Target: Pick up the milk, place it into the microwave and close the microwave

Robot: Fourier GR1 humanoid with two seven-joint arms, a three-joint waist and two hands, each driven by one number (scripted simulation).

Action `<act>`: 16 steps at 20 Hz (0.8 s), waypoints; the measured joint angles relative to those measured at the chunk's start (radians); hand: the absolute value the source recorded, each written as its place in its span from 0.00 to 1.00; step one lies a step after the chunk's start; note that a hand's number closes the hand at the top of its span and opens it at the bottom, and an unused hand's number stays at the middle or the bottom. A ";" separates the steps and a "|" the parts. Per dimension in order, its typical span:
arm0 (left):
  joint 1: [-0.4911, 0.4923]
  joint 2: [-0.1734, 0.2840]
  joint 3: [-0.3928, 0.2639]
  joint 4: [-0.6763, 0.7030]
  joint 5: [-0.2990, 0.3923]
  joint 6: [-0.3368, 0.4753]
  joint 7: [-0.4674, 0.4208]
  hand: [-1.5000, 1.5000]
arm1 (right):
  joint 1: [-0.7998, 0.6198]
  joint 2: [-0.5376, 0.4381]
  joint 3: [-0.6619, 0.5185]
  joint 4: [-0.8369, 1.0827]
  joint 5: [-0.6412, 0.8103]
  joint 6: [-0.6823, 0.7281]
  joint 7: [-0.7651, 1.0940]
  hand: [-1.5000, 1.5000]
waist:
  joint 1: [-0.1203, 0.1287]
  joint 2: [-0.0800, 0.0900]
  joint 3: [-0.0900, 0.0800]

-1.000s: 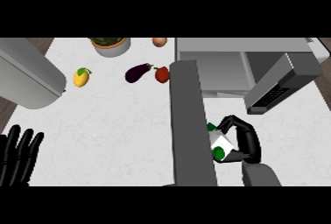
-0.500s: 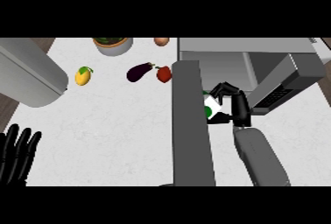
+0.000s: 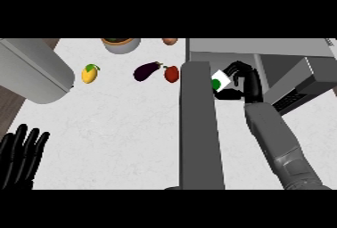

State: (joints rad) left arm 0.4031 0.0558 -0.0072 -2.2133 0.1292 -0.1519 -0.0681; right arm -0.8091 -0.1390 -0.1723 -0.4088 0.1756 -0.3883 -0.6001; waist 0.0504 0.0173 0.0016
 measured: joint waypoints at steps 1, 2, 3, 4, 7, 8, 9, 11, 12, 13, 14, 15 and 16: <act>-0.007 0.002 0.000 -0.001 0.000 0.000 0.006 0.00 | -0.017 -0.013 -0.008 0.028 0.004 -0.014 -0.004 1.00 | 0.002 0.002 0.000; -0.014 0.003 -0.001 -0.009 -0.001 0.003 0.016 0.00 | -0.034 -0.024 -0.018 0.050 0.005 -0.038 -0.004 1.00 | 0.007 0.004 0.001; -0.006 0.002 -0.006 -0.012 0.000 -0.002 0.014 0.00 | -0.050 -0.038 -0.030 0.068 0.004 -0.061 0.000 1.00 | 0.013 0.006 0.001; -0.004 0.006 -0.003 -0.006 -0.001 -0.007 0.007 0.00 | -0.058 -0.043 -0.037 0.086 0.008 -0.090 -0.006 1.00 | 0.016 0.007 0.001; -0.017 0.011 0.000 0.001 -0.002 -0.011 0.007 0.00 | -0.094 -0.069 -0.049 0.120 0.026 -0.190 -0.014 1.00 | 0.029 0.015 0.001; -0.020 0.009 -0.003 -0.001 -0.009 -0.006 0.012 0.00 | -0.104 -0.070 -0.047 0.130 0.036 -0.225 -0.023 1.00 | 0.031 0.016 0.002; -0.019 0.012 -0.001 -0.004 -0.010 -0.007 0.015 0.00 | -0.111 -0.075 -0.042 0.144 0.048 -0.247 -0.030 0.00 | 0.034 0.016 0.001; -0.014 0.010 -0.009 -0.003 -0.018 -0.008 0.013 0.00 | -0.130 -0.089 -0.018 0.184 0.083 -0.270 -0.023 0.00 | 0.042 0.019 0.001; -0.030 0.011 -0.005 0.007 -0.022 -0.005 0.014 0.00 | -0.143 -0.094 -0.009 0.202 0.097 -0.272 -0.016 0.00 | 0.044 0.022 0.002; -0.038 0.013 -0.005 0.013 -0.027 -0.004 0.017 0.00 | -0.155 -0.095 0.002 0.220 0.111 -0.268 -0.010 0.00 | 0.045 0.022 0.002; -0.040 0.016 -0.005 0.023 -0.032 -0.007 0.013 0.00 | -0.166 -0.090 0.012 0.235 0.123 -0.275 -0.003 0.00 | 0.048 0.023 0.001; -0.041 0.014 -0.009 0.025 -0.041 -0.004 0.015 0.00 | -0.175 -0.087 0.021 0.250 0.134 -0.273 0.000 0.00 | 0.049 0.023 0.002; -0.044 0.017 -0.005 0.032 -0.044 -0.005 0.009 0.00 | -0.189 -0.089 0.028 0.264 0.144 -0.263 0.011 0.00 | 0.051 0.024 0.002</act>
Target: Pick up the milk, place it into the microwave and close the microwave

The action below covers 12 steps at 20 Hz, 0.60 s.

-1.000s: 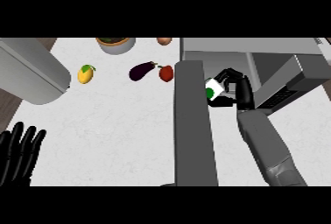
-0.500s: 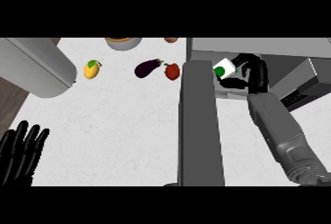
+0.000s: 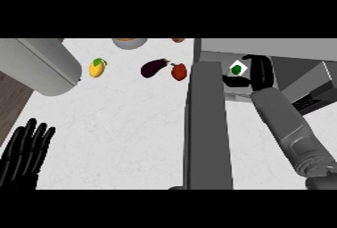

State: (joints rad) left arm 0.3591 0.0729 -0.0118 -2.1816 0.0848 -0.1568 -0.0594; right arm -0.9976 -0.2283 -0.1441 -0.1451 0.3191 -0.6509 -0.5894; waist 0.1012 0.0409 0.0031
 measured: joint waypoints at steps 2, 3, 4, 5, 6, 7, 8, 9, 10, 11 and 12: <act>0.003 0.001 -0.005 -0.008 -0.005 -0.001 0.004 0.00 | -0.020 0.010 0.014 0.021 0.017 0.004 0.013 0.00 | 0.005 0.000 0.000; 0.004 0.003 -0.006 -0.009 -0.008 -0.004 0.000 0.00 | -0.026 0.013 0.018 0.029 0.022 0.013 0.014 0.00 | 0.007 0.001 0.000; -0.008 0.005 -0.003 -0.001 -0.013 -0.003 -0.002 0.00 | -0.036 0.016 0.023 0.036 0.028 0.021 0.019 0.00 | 0.005 0.001 0.000; -0.003 0.005 -0.005 -0.005 -0.014 -0.005 -0.007 0.00 | -0.038 0.019 0.024 0.041 0.030 0.026 0.018 0.00 | 0.007 0.001 0.000; -0.006 0.001 -0.009 0.007 -0.020 -0.004 -0.013 0.00 | -0.044 0.021 0.024 0.045 0.030 0.035 0.020 0.00 | 0.004 0.001 0.000; 0.003 0.003 -0.009 -0.004 -0.017 -0.008 -0.012 0.00 | -0.044 0.021 0.023 0.048 0.031 0.039 0.019 0.00 | 0.006 0.000 0.000; 0.005 0.002 -0.009 -0.006 -0.020 -0.006 -0.012 0.00 | -0.048 0.032 0.022 0.051 0.031 0.033 0.022 0.00 | 0.005 -0.001 0.000; 0.001 0.000 -0.014 -0.010 -0.026 -0.002 -0.007 0.00 | -0.052 0.039 0.020 0.051 0.029 0.023 0.025 0.00 | 0.004 0.000 0.001; -0.004 -0.001 -0.015 -0.009 -0.028 -0.001 -0.005 0.00 | -0.061 0.038 0.016 0.050 0.026 0.026 0.027 0.00 | 0.003 0.000 0.001; 0.000 -0.002 -0.018 -0.007 -0.030 -0.003 -0.009 0.00 | -0.059 0.037 0.012 0.050 0.024 0.025 0.023 0.00 | 0.002 -0.001 0.000; 0.004 -0.004 -0.020 -0.004 -0.037 -0.001 -0.014 0.00 | -0.056 0.043 0.008 0.048 0.020 0.018 0.019 0.00 | -0.001 -0.002 0.000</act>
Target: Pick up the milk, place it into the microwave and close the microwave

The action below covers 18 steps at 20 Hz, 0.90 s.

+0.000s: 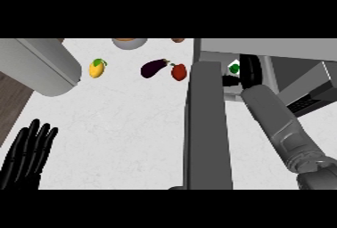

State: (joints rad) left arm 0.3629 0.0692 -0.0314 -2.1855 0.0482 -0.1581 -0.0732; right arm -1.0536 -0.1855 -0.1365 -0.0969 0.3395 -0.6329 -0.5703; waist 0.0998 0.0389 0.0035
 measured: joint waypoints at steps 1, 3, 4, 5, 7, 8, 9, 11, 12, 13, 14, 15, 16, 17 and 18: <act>0.000 0.000 -0.003 -0.003 -0.005 0.001 0.003 0.00 | -0.001 0.007 -0.004 0.001 -0.003 -0.012 0.005 0.00 | -0.002 -0.001 0.000; 0.005 -0.001 -0.010 -0.009 -0.010 0.000 0.002 0.00 | -0.005 0.003 -0.014 0.000 -0.010 -0.023 0.007 0.00 | -0.001 0.000 0.000; 0.010 0.000 -0.010 -0.017 -0.012 -0.001 0.003 0.00 | -0.005 -0.008 -0.018 0.000 -0.013 -0.018 0.006 0.00 | -0.002 -0.001 0.000; 0.017 0.001 -0.009 -0.022 -0.011 -0.003 0.003 0.00 | -0.007 -0.010 -0.022 -0.001 -0.015 -0.023 0.007 0.00 | -0.004 -0.003 0.000; 0.015 0.001 -0.012 -0.022 -0.017 -0.001 0.009 0.00 | -0.003 -0.013 -0.031 -0.006 -0.022 -0.036 -0.002 0.00 | -0.006 -0.002 0.000; 0.018 0.000 -0.015 -0.021 -0.021 -0.002 0.005 0.00 | 0.001 -0.012 -0.036 -0.008 -0.026 -0.042 -0.008 0.00 | -0.008 -0.003 0.000; 0.022 0.000 -0.014 -0.017 -0.022 -0.002 0.002 0.00 | 0.006 -0.018 -0.041 -0.011 -0.030 -0.042 -0.016 0.00 | -0.011 -0.004 0.000; 0.038 -0.003 -0.024 -0.036 -0.028 -0.002 0.008 0.00 | 0.010 -0.030 -0.053 -0.020 -0.039 -0.035 -0.031 0.00 | -0.015 -0.006 0.000; 0.032 -0.006 -0.029 -0.035 -0.033 0.001 0.010 0.00 | 0.010 -0.032 -0.059 -0.023 -0.044 -0.038 -0.037 0.00 | -0.017 -0.006 0.000; 0.042 -0.011 -0.039 -0.031 -0.043 0.000 -0.001 0.00 | 0.019 -0.039 -0.064 -0.025 -0.048 -0.039 -0.049 0.00 | -0.017 -0.006 0.000; 0.047 -0.009 -0.038 -0.033 -0.042 -0.003 -0.006 0.00 | 0.023 -0.044 -0.071 -0.028 -0.054 -0.041 -0.057 0.00 | -0.018 -0.007 0.000; 0.047 -0.012 -0.042 -0.038 -0.046 0.001 0.000 0.00 | 0.023 -0.057 -0.076 -0.031 -0.057 -0.032 -0.063 0.00 | -0.020 -0.008 0.000; 0.052 -0.016 -0.048 -0.047 -0.051 0.005 0.006 0.00 | 0.032 -0.062 -0.082 -0.035 -0.061 -0.037 -0.076 0.00 | -0.023 -0.009 0.000; 0.053 -0.017 -0.052 -0.055 -0.053 0.006 0.013 0.00 | 0.035 -0.069 -0.088 -0.038 -0.065 -0.036 -0.084 0.00 | -0.024 -0.009 0.000; 0.051 -0.018 -0.052 -0.053 -0.053 0.008 0.018 0.00 | 0.034 -0.081 -0.092 -0.038 -0.068 -0.027 -0.088 0.00 | -0.025 -0.009 0.000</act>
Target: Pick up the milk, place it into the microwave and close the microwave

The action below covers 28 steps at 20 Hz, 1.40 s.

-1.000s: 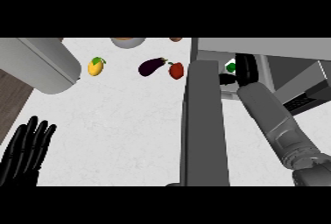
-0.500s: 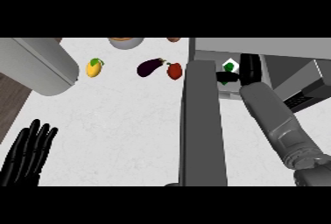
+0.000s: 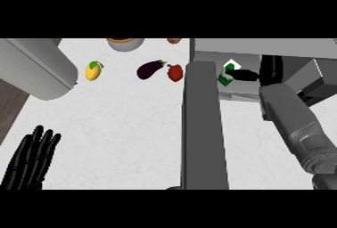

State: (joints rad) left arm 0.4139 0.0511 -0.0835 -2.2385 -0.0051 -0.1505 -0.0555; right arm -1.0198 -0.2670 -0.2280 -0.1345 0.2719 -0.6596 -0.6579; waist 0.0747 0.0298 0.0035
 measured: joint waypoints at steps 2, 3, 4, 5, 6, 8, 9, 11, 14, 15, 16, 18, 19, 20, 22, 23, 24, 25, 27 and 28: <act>-0.005 -0.005 -0.009 0.007 -0.009 0.003 0.000 0.00 | -0.013 -0.015 -0.007 0.000 -0.004 0.010 0.003 0.00 | -0.002 0.000 0.000; -0.006 -0.006 -0.009 0.011 -0.014 0.004 -0.004 0.00 | -0.008 -0.021 -0.011 0.000 -0.008 0.024 -0.006 0.00 | -0.004 -0.001 0.000; 0.011 -0.005 -0.009 0.010 -0.014 0.000 -0.014 0.00 | -0.003 -0.034 -0.019 -0.002 -0.015 0.045 -0.016 0.00 | -0.002 -0.002 0.000; 0.012 -0.010 -0.013 0.020 -0.021 0.003 -0.026 0.00 | -0.005 -0.033 -0.024 -0.003 -0.021 0.065 -0.018 0.00 | -0.006 -0.004 -0.001; 0.010 -0.010 -0.010 0.022 -0.019 0.003 -0.027 0.00 | 0.001 -0.038 -0.033 -0.005 -0.030 0.091 -0.028 0.00 | -0.008 -0.004 -0.001; 0.029 -0.014 -0.014 0.029 -0.028 0.003 -0.051 0.00 | 0.023 -0.035 -0.045 -0.011 -0.045 0.136 -0.061 0.00 | -0.012 -0.007 -0.001; 0.024 -0.015 -0.012 0.033 -0.028 0.004 -0.049 0.00 | 0.032 -0.036 -0.051 -0.012 -0.052 0.158 -0.072 0.00 | -0.015 -0.008 -0.001; 0.001 -0.019 -0.010 0.044 -0.028 0.010 -0.037 0.00 | 0.033 -0.033 -0.060 -0.014 -0.063 0.191 -0.080 0.00 | -0.018 -0.009 -0.003; 0.036 -0.029 -0.037 0.019 -0.038 0.010 -0.039 0.00 | 0.044 -0.029 -0.079 -0.022 -0.086 0.249 -0.096 0.00 | -0.018 -0.015 -0.006; 0.037 -0.028 -0.036 0.015 -0.037 0.010 -0.036 0.00 | 0.052 -0.030 -0.085 -0.029 -0.094 0.277 -0.109 0.00 | -0.016 -0.017 -0.009; 0.043 -0.028 -0.040 0.009 -0.037 0.009 -0.035 0.00 | 0.057 -0.024 -0.087 -0.030 -0.097 0.286 -0.114 0.00 | -0.018 -0.018 -0.009; 0.063 -0.032 -0.052 0.018 -0.043 0.005 -0.054 0.00 | 0.074 -0.013 -0.090 -0.036 -0.105 0.309 -0.125 0.00 | -0.023 -0.022 -0.010; 0.059 -0.033 -0.053 0.019 -0.041 0.006 -0.049 0.00 | 0.077 -0.014 -0.093 -0.039 -0.111 0.337 -0.127 0.00 | -0.023 -0.024 -0.011; 0.056 -0.037 -0.059 0.019 -0.041 0.010 -0.046 0.00 | 0.088 -0.005 -0.094 -0.044 -0.115 0.358 -0.135 0.00 | -0.028 -0.026 -0.012; 0.066 -0.040 -0.071 0.007 -0.044 0.011 -0.042 0.00 | 0.109 0.004 -0.091 -0.052 -0.120 0.407 -0.150 0.00 | -0.032 -0.029 -0.013; 0.063 -0.039 -0.067 0.011 -0.044 0.011 -0.046 0.00 | 0.118 0.007 -0.088 -0.056 -0.121 0.431 -0.152 0.00 | -0.035 -0.031 -0.014; 0.066 -0.038 -0.068 -0.005 -0.043 0.012 -0.031 0.00 | 0.132 0.015 -0.088 -0.060 -0.124 0.443 -0.158 0.00 | -0.037 -0.033 -0.014; 0.066 -0.040 -0.075 0.000 -0.048 0.019 -0.033 0.00 | 0.148 0.026 -0.089 -0.066 -0.129 0.450 -0.162 0.00 | -0.042 -0.034 -0.014; 0.063 -0.042 -0.073 0.015 -0.049 0.021 -0.045 0.00 | 0.180 0.041 -0.089 -0.070 -0.133 0.456 -0.172 0.00 | -0.045 -0.036 -0.014; 0.058 -0.042 -0.070 0.017 -0.046 0.021 -0.044 0.00 | 0.194 0.048 -0.089 -0.070 -0.135 0.455 -0.174 0.00 | -0.046 -0.036 -0.014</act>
State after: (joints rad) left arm 0.4722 0.0094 -0.1533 -2.2215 -0.0509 -0.1293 -0.1000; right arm -0.8257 -0.2191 -0.3170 -0.2046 0.1369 -0.2043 -0.8315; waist 0.0282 -0.0058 -0.0102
